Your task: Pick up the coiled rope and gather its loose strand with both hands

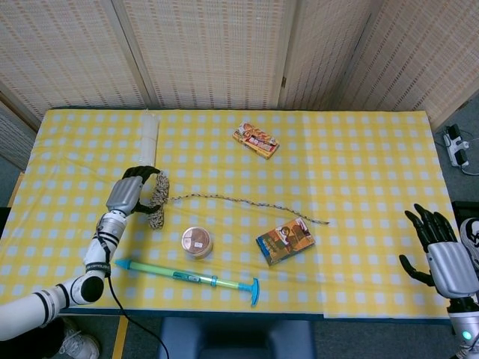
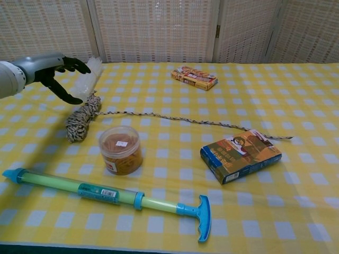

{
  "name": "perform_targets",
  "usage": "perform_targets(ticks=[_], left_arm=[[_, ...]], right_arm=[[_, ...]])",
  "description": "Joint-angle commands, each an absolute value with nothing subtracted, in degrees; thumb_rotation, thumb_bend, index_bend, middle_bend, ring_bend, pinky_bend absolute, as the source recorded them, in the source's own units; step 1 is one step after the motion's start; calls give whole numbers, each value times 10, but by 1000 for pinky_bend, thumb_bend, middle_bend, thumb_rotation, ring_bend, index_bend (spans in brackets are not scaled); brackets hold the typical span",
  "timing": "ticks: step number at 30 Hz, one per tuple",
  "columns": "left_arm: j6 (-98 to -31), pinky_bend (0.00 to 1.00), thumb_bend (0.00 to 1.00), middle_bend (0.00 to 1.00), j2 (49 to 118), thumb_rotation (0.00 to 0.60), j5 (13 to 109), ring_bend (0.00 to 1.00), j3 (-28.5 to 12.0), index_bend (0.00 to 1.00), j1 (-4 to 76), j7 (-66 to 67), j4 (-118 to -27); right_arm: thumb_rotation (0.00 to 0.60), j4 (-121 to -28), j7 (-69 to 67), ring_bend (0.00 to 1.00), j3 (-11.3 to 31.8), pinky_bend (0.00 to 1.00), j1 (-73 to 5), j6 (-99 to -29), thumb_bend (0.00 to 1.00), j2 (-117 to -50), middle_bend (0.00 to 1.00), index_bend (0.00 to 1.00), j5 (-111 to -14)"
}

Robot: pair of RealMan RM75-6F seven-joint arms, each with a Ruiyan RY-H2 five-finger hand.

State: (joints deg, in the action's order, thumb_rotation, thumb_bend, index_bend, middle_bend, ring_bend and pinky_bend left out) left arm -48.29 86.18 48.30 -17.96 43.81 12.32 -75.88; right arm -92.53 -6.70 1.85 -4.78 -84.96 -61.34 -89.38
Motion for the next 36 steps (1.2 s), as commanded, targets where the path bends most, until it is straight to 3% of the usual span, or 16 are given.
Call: perform_targets(ticks=[1,9,23,26,31,36], left_arm=[[-498,13,252,154,909,600,456,75,-166,185,463,169,-708],[-503,12,251,135,957,600,422,62,-156,162,472,203,-657],[-516,10,252,110,970,600,343,51,-144,129,469,297,-616],[-515,45,252,118,965,600,338,82,-152,179,463,287,-618],[-508,166,252,214,958,600,342,191,-154,319,453,271,-627],[-503,220,253,253,967,600,351,229,-157,361,450,254,-614]], right_arm=[[600,-924,-68,0,19,0,-47,-849,381,-614,0,0,-893],[600,-922,-70,0,20,0,-47,-846,381,-614,0,0,-888],[600,-918,-76,0,20,0,-47,-846,381,-615,0,0,-888],[600,-916,-77,0,20,0,-47,-845,382,-615,0,0,-888],[600,-915,-78,0,20,0,-48,-843,381,-617,0,0,-889],[600,-915,-78,0,20,0,-48,-843,381,-617,0,0,-890]])
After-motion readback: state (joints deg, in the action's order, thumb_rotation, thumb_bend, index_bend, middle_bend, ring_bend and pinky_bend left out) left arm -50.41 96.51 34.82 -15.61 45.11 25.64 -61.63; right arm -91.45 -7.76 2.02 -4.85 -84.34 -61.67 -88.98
